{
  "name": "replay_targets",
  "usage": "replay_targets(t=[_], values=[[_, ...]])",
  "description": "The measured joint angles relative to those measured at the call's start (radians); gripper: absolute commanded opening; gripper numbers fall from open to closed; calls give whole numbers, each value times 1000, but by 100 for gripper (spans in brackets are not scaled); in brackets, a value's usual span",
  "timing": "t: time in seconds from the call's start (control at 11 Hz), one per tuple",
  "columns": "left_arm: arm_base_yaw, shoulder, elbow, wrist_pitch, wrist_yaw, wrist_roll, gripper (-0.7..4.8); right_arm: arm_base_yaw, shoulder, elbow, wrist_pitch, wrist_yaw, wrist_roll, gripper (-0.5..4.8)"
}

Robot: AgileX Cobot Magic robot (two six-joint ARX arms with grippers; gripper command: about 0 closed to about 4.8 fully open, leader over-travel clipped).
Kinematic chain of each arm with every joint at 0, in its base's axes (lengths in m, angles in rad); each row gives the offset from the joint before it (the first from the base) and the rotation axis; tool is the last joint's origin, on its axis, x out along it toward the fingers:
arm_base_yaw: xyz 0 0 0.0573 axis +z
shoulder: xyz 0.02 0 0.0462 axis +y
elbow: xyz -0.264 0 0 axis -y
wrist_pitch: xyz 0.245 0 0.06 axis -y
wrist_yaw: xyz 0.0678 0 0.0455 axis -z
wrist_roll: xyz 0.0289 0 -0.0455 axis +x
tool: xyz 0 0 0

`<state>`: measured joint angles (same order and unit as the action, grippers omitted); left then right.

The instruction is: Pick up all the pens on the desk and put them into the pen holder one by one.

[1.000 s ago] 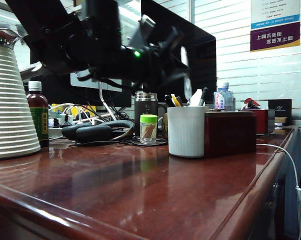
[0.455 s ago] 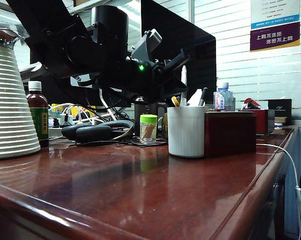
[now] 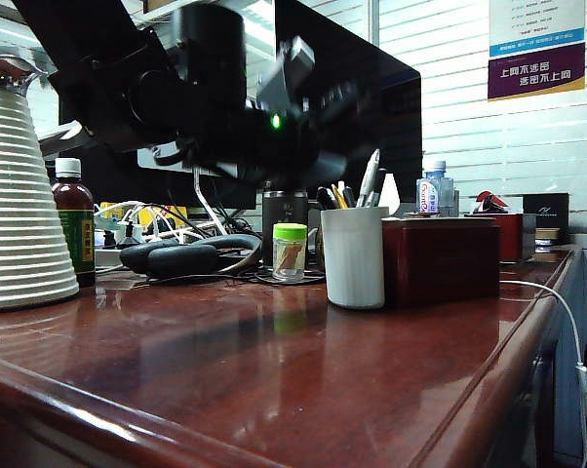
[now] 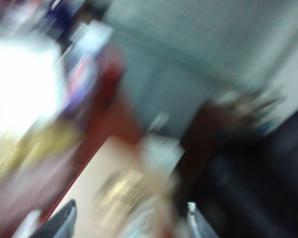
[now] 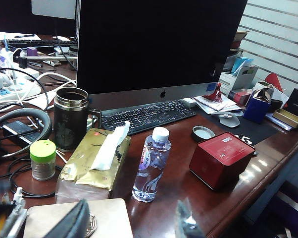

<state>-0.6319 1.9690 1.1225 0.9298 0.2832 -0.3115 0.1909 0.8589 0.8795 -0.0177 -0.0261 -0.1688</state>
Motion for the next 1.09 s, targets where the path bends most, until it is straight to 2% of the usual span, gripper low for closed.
replay_targets(t=[0.09,0.18,0.27,0.36,0.45,0.55,0.64,0.73,0.91,1.09], values=[[0,-3,0,89,31,-1,205,0,0,0,0,0,-1,230],[0,-31,0,169,47,-16,43,0,0,0,0,0,-1,230],[0,-130,3,190,49,-22,-6,0,0,0,0,0,-1,118],[0,-277,2,125,118,-18,-6,0,-30,0,-4,-18,8,24],[0,-347,2,105,138,-18,-6,1,-71,2,-4,-45,7,-7],[0,-422,2,57,144,-17,-6,2,-123,2,-8,-56,6,-7],[-1,-782,0,-486,145,164,-6,2,-399,5,-227,-58,27,-7],[-3,-932,0,-708,142,237,-6,2,-489,8,-320,-58,65,-7],[-11,-1112,1,-983,74,324,-6,2,-580,4,-457,-58,83,-7],[-12,-1294,0,-1252,-23,360,-6,3,-640,2,-538,-78,93,-7]])
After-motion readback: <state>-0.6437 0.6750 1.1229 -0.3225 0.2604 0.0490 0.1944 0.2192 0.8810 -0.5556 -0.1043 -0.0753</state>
